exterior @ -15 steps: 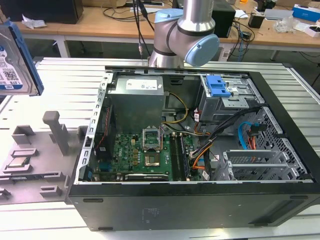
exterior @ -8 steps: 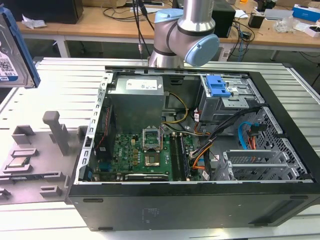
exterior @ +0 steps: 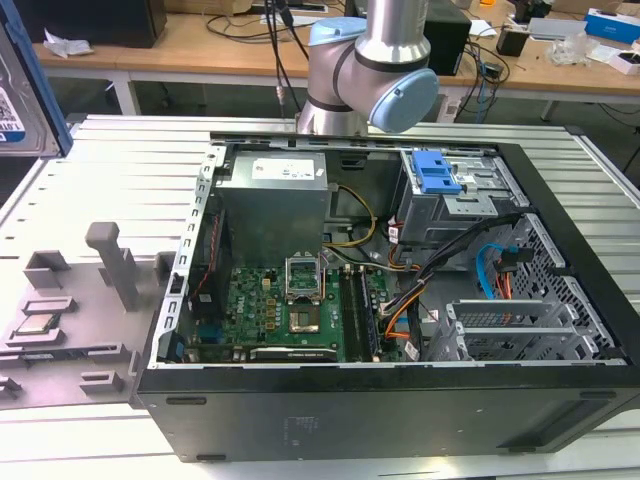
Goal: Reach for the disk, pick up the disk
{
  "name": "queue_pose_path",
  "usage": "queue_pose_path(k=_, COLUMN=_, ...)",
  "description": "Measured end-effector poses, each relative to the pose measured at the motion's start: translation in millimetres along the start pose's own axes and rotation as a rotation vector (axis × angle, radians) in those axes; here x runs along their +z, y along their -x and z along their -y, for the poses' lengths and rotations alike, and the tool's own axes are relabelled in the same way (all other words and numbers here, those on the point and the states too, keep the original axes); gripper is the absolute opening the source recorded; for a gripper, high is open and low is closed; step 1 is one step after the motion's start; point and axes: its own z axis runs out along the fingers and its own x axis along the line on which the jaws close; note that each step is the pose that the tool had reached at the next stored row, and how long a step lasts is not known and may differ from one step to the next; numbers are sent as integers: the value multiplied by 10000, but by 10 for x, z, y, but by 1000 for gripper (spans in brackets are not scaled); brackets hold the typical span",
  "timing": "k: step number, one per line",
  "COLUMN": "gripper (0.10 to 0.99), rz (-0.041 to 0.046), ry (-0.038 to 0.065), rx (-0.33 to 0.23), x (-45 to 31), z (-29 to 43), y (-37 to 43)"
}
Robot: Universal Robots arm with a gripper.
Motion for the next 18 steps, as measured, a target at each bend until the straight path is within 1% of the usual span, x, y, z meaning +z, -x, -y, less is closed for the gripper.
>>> queue_pose_path(k=5, gripper=365, rz=1, ry=-1, rx=0, x=-83, z=-3, y=0)
queue_pose_path(k=8, gripper=365, rz=0, ry=-1, rx=0, x=-173, z=-7, y=1)
queue_pose_path(k=10, gripper=365, rz=0, ry=0, rx=0, x=-201, z=-8, y=1)
queue_pose_path(k=11, gripper=365, rz=0, ry=0, rx=0, x=-240, z=-9, y=1)
queue_pose_path(k=13, gripper=365, rz=0, ry=0, rx=0, x=-257, z=-10, y=1)
queue_pose_path(k=18, gripper=365, rz=1, ry=-1, rx=1, x=-258, z=-8, y=1)
